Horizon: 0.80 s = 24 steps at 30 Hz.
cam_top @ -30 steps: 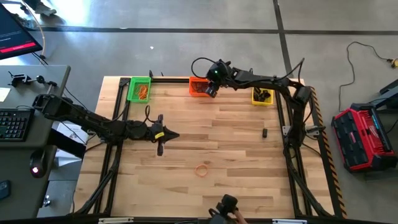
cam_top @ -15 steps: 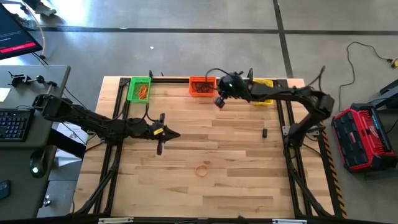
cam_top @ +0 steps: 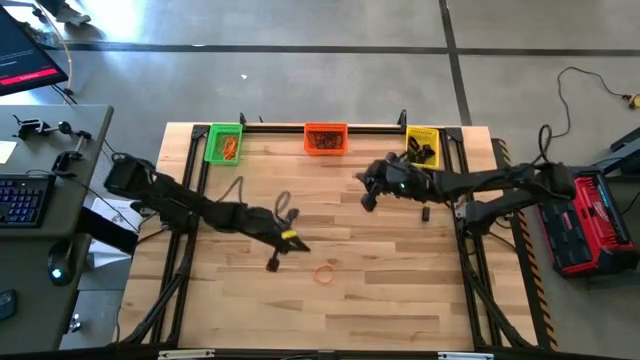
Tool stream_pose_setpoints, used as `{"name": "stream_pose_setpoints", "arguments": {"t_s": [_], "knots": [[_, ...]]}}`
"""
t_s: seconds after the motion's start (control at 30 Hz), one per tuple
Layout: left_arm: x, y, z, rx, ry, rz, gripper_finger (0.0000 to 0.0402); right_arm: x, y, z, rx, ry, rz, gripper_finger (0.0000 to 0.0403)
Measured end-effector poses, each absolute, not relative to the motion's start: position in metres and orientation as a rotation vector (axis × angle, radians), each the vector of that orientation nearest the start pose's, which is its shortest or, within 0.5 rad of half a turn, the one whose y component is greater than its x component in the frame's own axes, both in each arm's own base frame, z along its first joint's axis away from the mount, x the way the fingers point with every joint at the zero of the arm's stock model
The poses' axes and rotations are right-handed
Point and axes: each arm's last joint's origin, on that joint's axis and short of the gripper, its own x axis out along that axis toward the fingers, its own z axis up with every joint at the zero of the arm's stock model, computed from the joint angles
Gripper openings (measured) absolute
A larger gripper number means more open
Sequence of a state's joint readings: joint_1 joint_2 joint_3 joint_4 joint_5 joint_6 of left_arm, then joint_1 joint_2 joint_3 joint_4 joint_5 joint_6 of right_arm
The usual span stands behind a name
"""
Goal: Sort rubber bands into baskets
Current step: Put the orange rubber band into the green bin
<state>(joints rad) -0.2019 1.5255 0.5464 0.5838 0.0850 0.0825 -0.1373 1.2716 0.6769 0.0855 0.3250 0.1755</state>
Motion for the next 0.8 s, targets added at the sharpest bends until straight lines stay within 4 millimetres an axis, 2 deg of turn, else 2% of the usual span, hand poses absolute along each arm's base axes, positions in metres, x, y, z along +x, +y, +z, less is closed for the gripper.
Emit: {"name": "stream_pose_setpoints", "arguments": {"t_s": [0.23, 0.43, 0.6, 0.8], "knots": [[0.301, -0.092, 0.143, 0.141, 0.539, -0.400, 0.0001, 0.255, -0.012, 0.220, 0.120, 0.465, -0.443, 0.0000], [0.319, -0.113, 0.125, 0.174, 0.639, -0.445, 0.0001, 0.256, 0.004, 0.221, 0.105, 0.445, -0.432, 0.0000], [0.327, -0.120, 0.116, 0.194, 0.702, -0.438, 0.0009, 0.256, 0.013, 0.222, 0.115, 0.432, -0.420, 0.0000], [0.332, -0.122, 0.116, 0.206, 0.710, -0.409, 0.0061, 0.255, 0.023, 0.222, 0.114, 0.431, -0.386, 0.0000]]}}
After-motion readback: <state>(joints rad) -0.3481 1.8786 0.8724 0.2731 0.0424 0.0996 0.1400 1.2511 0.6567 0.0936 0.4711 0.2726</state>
